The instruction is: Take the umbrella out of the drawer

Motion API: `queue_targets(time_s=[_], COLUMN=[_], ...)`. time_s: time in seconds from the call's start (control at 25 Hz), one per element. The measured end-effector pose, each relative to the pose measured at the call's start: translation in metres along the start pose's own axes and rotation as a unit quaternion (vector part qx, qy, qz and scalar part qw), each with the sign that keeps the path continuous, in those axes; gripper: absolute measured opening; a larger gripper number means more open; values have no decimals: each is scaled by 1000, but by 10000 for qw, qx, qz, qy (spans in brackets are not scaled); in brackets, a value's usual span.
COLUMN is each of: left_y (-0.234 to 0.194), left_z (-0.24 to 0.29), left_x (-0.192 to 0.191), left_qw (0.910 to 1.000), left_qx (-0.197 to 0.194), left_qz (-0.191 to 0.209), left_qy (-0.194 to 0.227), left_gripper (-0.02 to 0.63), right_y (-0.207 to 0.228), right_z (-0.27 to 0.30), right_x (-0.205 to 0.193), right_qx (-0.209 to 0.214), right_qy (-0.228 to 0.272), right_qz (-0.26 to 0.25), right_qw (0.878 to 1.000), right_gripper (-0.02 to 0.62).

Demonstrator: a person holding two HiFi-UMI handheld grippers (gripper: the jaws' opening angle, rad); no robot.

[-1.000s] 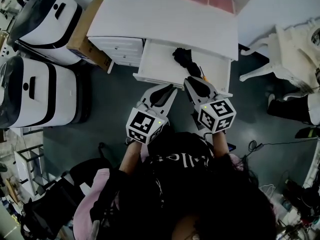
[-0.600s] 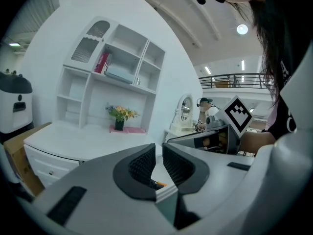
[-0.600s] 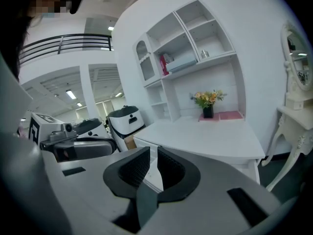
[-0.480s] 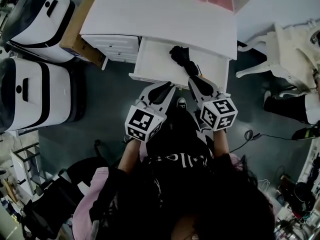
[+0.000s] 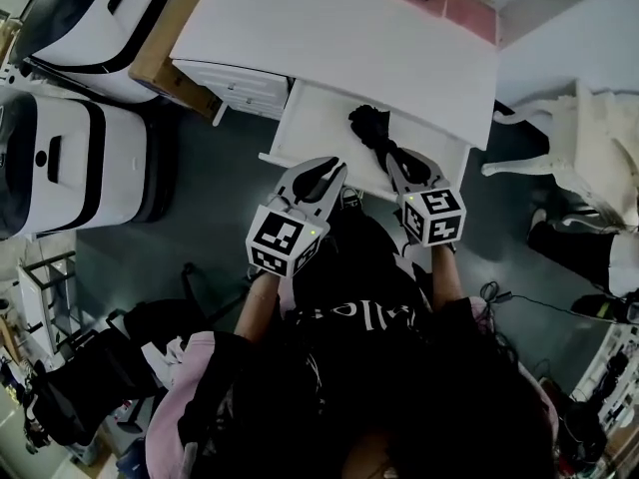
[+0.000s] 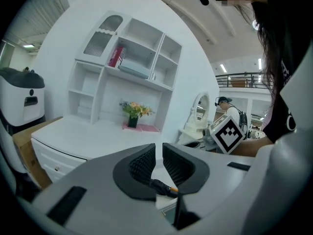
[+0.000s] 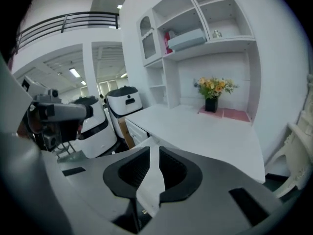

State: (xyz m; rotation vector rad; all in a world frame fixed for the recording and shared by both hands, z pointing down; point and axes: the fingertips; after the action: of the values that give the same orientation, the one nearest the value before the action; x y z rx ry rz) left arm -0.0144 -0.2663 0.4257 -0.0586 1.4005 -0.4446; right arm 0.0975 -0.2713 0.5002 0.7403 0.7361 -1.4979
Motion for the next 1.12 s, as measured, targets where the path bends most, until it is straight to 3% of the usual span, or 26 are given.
queue_targets(time_s=[0.36,0.52,0.72,0.92,1.12], left_y=[-28,-36,-44,-55,-61], left_z=[33,47,61,62,56], left_x=[-9,-21,-28,-39,-47], left_qw=[9988,9976,9964,9943,9913], left_qx=[309,363,424,601,847], left_qz=[-199,-339,-414,-542,-642], left_qy=[-333,-483,-599,-691,-770], left_gripper=[48,48,48,48,48], right_y=[38,46,49,61,56], right_z=[82,113,146,175,198], right_x=[-68,-104,-144,-179,-192], right_qx=[230,422,623,384,309], right_qy=[-1023,-1530,-2030,-2547,-2627], right_qz=[-625,-729,-1098,-1369,-1505], right_qw=[9925,9846,9710,9565,9526], right_gripper=[80,186,220,250,264])
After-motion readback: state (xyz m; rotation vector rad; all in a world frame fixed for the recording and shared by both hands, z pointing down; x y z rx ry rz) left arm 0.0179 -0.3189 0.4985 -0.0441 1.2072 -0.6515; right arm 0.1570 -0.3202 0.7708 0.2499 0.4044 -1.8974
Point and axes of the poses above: the fingertips, and each gripper's own axes: z forward along the fingers, y to its right, x out of its top, and after that the axes turned 15 degrees about -x, right-handed
